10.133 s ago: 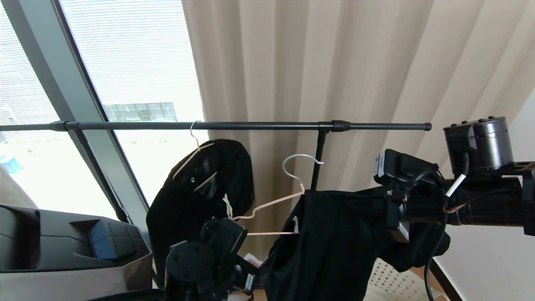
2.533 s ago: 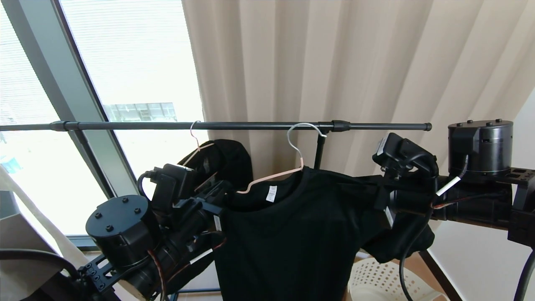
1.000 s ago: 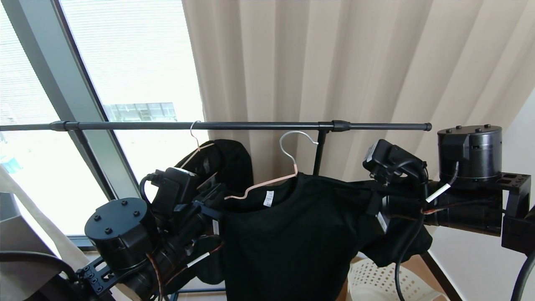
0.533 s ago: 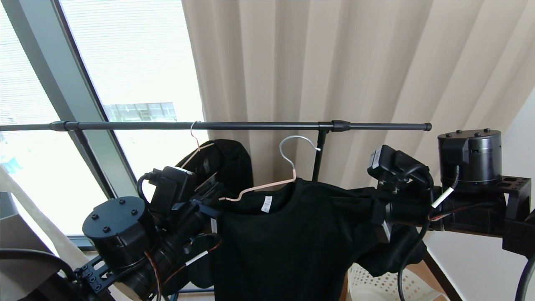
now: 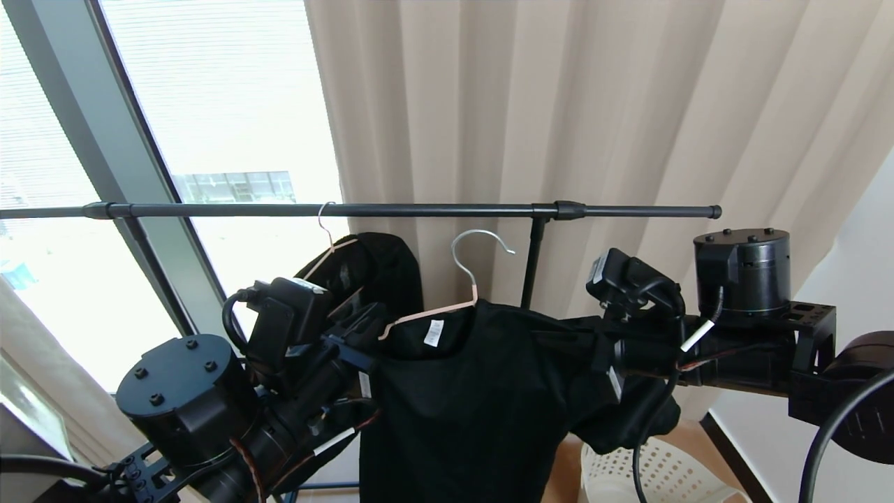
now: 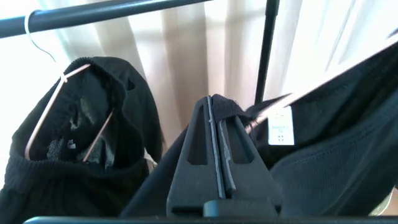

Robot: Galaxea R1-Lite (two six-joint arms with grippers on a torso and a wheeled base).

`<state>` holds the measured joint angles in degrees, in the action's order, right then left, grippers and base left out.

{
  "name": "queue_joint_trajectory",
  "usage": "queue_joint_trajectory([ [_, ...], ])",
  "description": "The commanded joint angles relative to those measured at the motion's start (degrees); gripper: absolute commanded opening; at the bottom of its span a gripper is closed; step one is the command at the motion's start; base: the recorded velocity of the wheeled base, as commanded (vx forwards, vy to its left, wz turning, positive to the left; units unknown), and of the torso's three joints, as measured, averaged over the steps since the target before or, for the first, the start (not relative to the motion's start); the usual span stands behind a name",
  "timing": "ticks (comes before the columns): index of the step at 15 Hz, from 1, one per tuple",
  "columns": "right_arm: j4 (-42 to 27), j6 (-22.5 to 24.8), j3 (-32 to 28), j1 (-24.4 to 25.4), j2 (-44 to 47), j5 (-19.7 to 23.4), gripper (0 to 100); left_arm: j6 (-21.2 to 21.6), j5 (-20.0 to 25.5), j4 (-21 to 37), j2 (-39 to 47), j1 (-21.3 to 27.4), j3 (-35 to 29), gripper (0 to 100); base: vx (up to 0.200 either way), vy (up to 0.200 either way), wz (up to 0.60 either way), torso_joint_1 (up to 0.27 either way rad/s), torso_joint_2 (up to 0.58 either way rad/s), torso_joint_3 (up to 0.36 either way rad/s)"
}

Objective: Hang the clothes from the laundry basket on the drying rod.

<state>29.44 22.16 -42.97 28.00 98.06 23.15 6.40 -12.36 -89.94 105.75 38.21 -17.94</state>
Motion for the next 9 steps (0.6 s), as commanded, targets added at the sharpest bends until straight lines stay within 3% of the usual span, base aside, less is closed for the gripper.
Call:
queue_joint_trajectory([
  [1,0.1,0.0,0.1,0.2,1.3,0.0,0,0.0,0.0,-0.1,-0.4,0.5,0.0,0,0.000,0.000,0.00,0.000,0.00,0.000],
  [3,0.4,-2.2,-0.2,1.6,2.2,-0.1,0,0.5,-0.1,-0.1,-0.8,2.4,-0.6,0,0.000,0.000,0.00,0.000,0.00,0.000],
  [9,10.3,-4.9,2.3,2.6,5.7,0.0,0,2.8,-2.0,-0.1,-2.0,5.4,-2.6,0,0.000,0.000,0.00,0.000,0.00,0.000],
])
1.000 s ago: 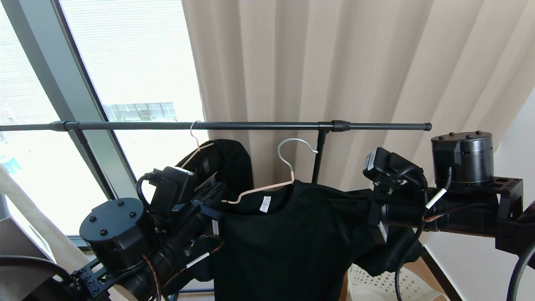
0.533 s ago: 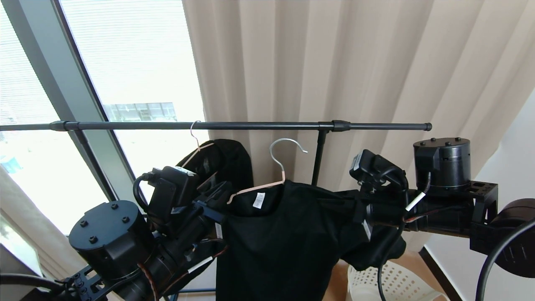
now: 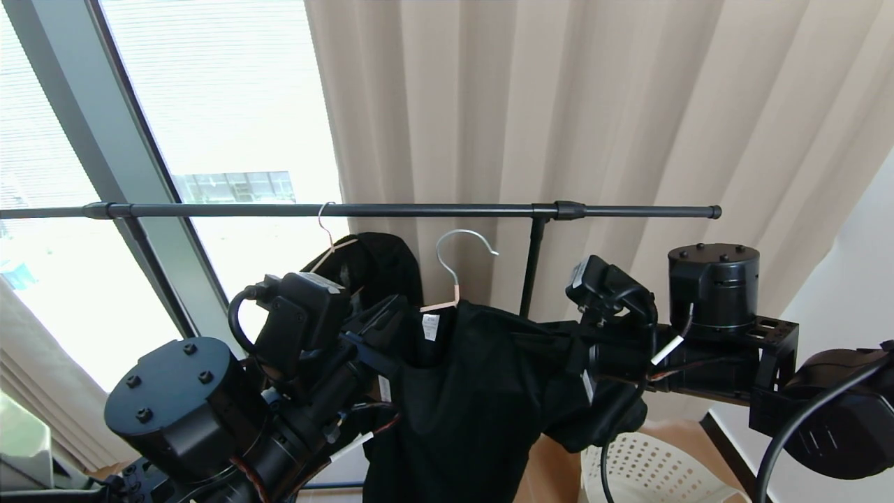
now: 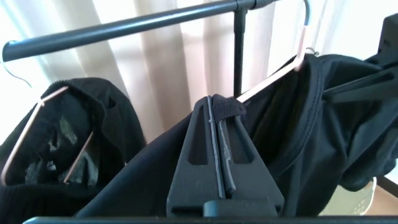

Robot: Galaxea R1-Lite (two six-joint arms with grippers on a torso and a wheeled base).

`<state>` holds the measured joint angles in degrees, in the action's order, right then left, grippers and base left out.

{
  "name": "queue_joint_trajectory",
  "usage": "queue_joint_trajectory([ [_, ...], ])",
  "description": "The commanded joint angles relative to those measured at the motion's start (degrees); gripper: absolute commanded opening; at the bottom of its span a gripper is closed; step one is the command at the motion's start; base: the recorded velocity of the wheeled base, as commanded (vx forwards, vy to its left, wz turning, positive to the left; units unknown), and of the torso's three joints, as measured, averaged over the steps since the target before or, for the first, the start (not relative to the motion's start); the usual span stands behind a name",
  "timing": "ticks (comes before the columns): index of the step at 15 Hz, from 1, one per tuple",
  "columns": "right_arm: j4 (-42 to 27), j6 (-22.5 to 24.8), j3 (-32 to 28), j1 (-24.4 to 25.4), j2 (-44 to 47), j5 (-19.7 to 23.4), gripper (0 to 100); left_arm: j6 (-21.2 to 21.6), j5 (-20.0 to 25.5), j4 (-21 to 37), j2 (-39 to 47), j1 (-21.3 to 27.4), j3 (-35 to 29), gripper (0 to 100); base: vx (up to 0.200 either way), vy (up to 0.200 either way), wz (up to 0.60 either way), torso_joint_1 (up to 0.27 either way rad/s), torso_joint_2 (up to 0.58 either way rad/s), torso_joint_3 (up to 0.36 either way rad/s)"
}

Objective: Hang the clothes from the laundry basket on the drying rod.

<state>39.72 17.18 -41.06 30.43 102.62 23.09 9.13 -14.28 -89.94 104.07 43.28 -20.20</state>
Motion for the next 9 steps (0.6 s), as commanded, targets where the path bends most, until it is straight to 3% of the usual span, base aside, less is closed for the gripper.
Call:
queue_joint_trajectory([
  [1,0.6,-0.6,0.5,0.5,2.0,0.0,0,0.2,-0.1,-0.1,-0.5,0.4,-0.5,0,0.000,0.000,0.00,0.000,0.00,0.000],
  [9,7.5,-5.3,1.0,1.4,5.2,0.0,0,0.2,-0.2,-0.1,-1.9,2.1,-0.6,0,0.000,0.000,0.00,0.000,0.00,0.000],
])
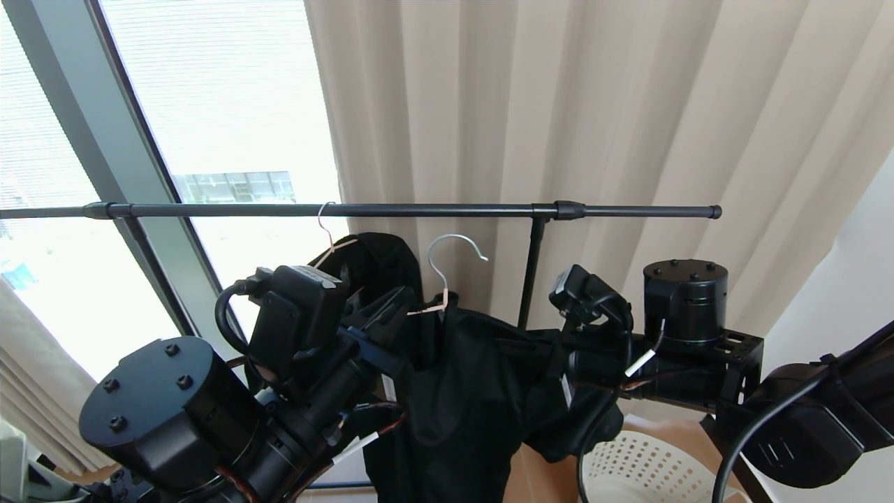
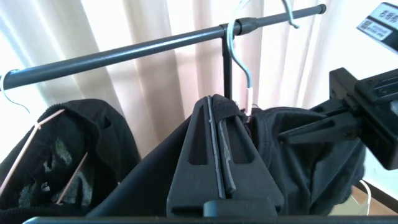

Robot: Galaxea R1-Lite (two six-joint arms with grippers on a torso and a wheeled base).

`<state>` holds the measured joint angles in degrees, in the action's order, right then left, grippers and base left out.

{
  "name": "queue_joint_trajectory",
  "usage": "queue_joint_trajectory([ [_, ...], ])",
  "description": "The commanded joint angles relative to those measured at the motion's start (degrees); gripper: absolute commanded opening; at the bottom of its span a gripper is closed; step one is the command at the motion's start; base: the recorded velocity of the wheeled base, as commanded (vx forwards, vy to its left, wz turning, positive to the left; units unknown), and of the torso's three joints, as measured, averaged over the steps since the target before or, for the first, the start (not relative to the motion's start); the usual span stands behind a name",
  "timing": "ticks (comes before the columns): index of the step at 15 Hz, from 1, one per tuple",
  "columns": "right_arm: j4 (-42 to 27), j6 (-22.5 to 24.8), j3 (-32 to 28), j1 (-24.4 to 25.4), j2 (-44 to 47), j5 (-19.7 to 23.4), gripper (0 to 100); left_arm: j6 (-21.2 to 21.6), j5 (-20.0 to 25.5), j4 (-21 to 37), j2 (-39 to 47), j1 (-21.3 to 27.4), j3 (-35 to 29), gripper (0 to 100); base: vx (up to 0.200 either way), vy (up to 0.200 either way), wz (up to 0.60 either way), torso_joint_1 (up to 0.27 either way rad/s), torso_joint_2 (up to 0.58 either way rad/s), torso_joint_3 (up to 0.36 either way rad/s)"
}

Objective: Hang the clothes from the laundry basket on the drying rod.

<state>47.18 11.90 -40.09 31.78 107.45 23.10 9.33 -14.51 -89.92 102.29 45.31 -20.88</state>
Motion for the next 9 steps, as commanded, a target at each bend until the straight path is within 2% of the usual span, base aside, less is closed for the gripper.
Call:
queue_joint_trajectory([
  [1,0.0,-0.1,-0.1,0.0,0.3,0.0,0,0.0,-0.2,-0.1,-0.1,0.0,0.1,0,0.000,0.000,0.00,0.000,0.00,0.000],
  [7,2.5,-0.3,0.1,0.0,0.3,0.1,0,0.0,-1.0,-0.1,0.1,0.4,0.6,0,0.000,0.000,0.00,0.000,0.00,0.000],
  [8,2.5,-0.2,0.1,0.0,0.3,0.1,0,0.0,-1.2,-0.1,0.1,0.4,0.6,100,0.000,0.000,0.00,0.000,0.00,0.000],
  [9,2.6,-0.2,0.1,-0.1,0.3,0.1,0,0.0,-1.3,-0.1,0.1,0.5,0.6,100,0.000,0.000,0.00,0.000,0.00,0.000],
])
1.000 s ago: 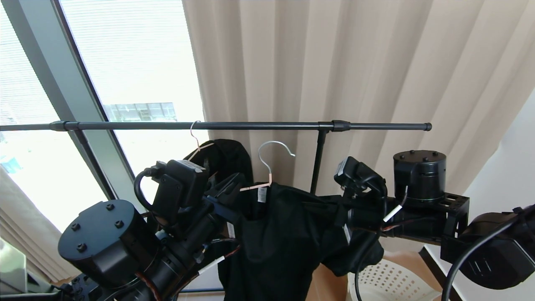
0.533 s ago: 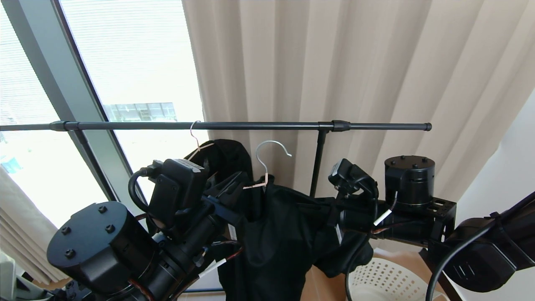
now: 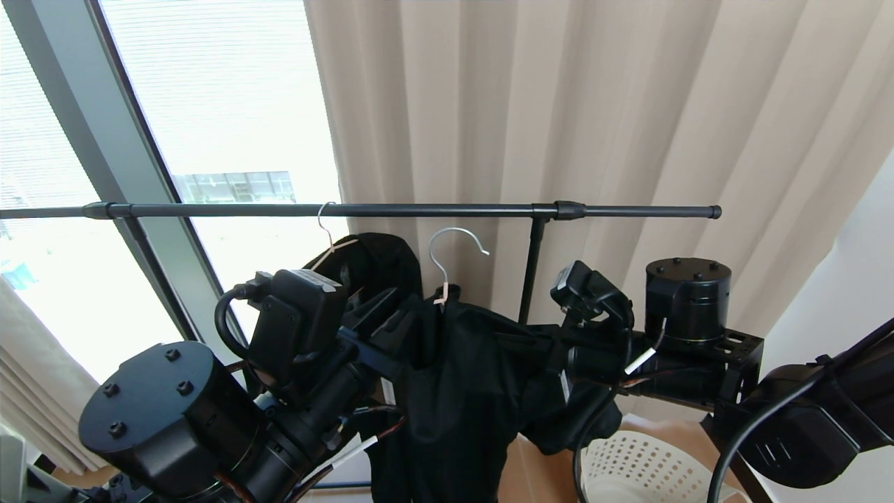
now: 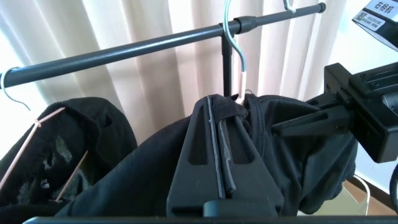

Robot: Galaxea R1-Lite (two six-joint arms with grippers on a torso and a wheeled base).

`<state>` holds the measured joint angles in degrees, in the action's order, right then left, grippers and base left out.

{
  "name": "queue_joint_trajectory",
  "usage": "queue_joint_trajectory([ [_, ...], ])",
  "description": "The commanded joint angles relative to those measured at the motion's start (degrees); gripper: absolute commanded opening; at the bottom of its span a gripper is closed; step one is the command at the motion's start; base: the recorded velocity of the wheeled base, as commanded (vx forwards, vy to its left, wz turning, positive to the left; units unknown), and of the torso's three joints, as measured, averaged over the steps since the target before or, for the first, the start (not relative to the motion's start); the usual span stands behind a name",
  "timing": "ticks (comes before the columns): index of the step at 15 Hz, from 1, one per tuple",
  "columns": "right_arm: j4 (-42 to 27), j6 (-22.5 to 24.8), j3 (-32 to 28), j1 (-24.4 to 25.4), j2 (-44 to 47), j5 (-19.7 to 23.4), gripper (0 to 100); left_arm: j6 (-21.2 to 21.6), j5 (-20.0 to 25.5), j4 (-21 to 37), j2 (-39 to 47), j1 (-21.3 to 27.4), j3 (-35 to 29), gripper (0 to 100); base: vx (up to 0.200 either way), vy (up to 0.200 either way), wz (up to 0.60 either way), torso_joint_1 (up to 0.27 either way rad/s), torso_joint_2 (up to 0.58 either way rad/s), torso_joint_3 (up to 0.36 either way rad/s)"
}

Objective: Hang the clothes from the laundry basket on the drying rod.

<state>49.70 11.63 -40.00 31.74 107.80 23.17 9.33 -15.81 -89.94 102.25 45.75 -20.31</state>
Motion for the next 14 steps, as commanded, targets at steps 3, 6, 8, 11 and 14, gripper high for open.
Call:
queue_joint_trajectory([
  [3,0.0,0.1,-0.1,-0.3,0.0,0.0,0,0.5,-0.2,-0.1,-0.7,0.0,0.4,100,0.000,0.000,0.00,0.000,0.00,0.000],
  [6,0.0,0.1,-0.2,-0.6,-0.1,0.0,0,1.2,-0.7,-0.1,-1.5,0.0,0.7,100,0.000,0.000,0.00,0.000,0.00,0.000],
  [8,0.0,0.1,-0.2,-0.6,-0.1,0.0,0,1.9,-1.9,4.2,-4.4,-0.2,0.2,100,0.000,0.000,0.00,0.000,0.00,0.000],
  [11,0.0,0.2,-0.1,-0.8,0.0,-0.1,0,1.7,-2.0,20.4,-13.3,-0.2,-1.8,100,0.000,0.000,0.00,0.000,0.00,0.000],
  [14,0.0,0.4,0.1,-1.0,0.0,-0.1,0,1.7,-2.3,27.0,-14.6,-0.6,-2.3,100,0.000,0.000,0.00,0.000,0.00,0.000],
])
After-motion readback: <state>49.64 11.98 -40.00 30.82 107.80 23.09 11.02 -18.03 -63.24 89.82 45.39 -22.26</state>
